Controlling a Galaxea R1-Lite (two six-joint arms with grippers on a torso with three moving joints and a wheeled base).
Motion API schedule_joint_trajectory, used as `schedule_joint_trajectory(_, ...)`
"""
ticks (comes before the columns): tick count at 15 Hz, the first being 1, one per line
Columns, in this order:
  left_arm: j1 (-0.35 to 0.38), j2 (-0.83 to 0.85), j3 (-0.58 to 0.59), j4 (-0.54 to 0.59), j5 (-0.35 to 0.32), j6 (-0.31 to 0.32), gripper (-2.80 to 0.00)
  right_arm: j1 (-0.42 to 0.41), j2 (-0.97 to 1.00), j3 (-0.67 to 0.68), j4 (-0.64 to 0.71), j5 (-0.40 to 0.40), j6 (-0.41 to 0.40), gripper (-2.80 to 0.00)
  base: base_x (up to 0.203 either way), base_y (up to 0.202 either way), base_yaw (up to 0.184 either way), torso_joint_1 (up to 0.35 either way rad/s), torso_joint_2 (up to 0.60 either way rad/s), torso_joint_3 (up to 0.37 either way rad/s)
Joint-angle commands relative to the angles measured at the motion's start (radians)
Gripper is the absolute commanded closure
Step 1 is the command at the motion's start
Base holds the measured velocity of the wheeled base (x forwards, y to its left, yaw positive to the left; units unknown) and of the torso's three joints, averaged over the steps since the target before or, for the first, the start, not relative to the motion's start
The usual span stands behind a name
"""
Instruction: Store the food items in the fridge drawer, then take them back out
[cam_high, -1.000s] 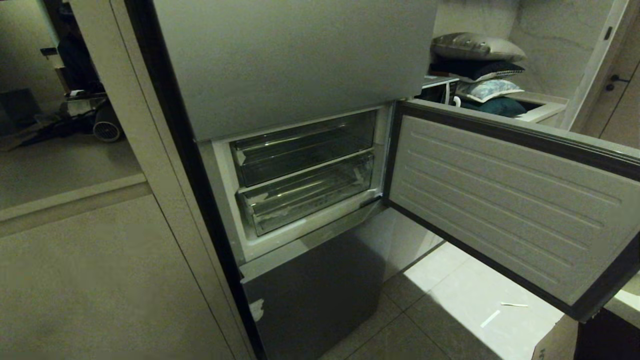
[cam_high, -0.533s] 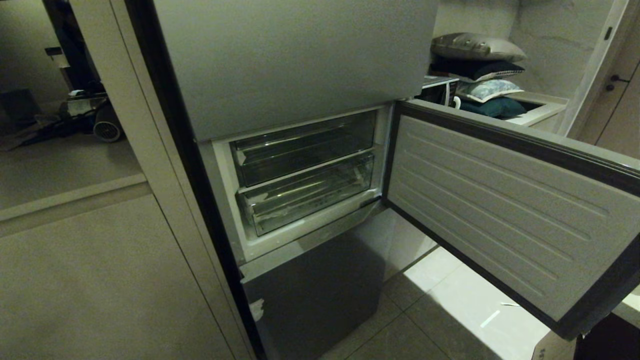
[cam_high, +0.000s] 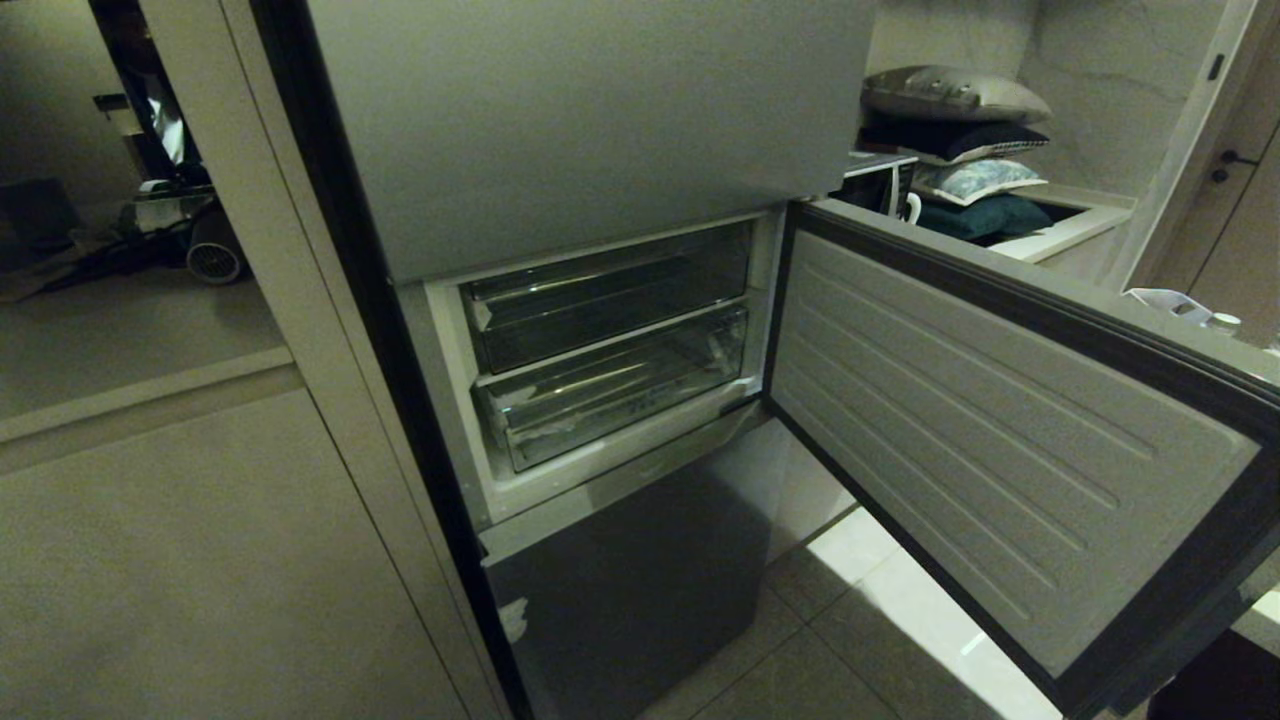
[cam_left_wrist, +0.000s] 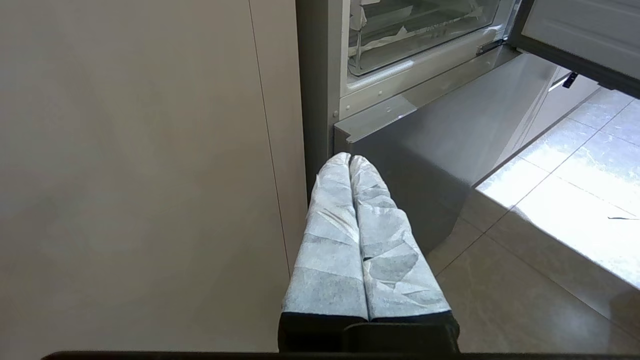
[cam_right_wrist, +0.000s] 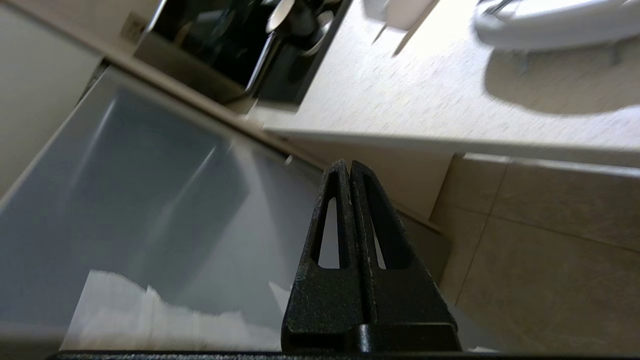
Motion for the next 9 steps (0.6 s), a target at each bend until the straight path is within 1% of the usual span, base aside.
schedule_joint_trajectory(1, 0.0, 0.001, -0.001, 0.001, 0.0, 0.0, 0.0, 0.001, -0.075, 0.04, -0.004, 0.008, 0.004, 0.0, 0.0, 0.0, 0.0, 0.0, 0.0, 0.0)
schedule_joint_trajectory(6, 0.0, 0.001, 0.0, 0.001, 0.0, -0.001, 0.0, 0.033, -0.188, 0.118, -0.003, 0.03, 0.006, 0.0, 0.0, 0.0, 0.0, 0.0, 0.0, 0.0)
schedule_joint_trajectory(8, 0.0, 0.0, 0.0, 0.001, 0.0, 0.0, 0.0, 0.084, -0.24, 0.153, 0.0, 0.033, 0.008, 0.0, 0.0, 0.0, 0.0, 0.0, 0.0, 0.0)
schedule_joint_trajectory(9, 0.0, 0.0, 0.0, 0.0, 0.0, 0.0, 0.0, 0.128, -0.255, 0.162, 0.004, 0.032, 0.01, 0.0, 0.0, 0.0, 0.0, 0.0, 0.0, 0.0)
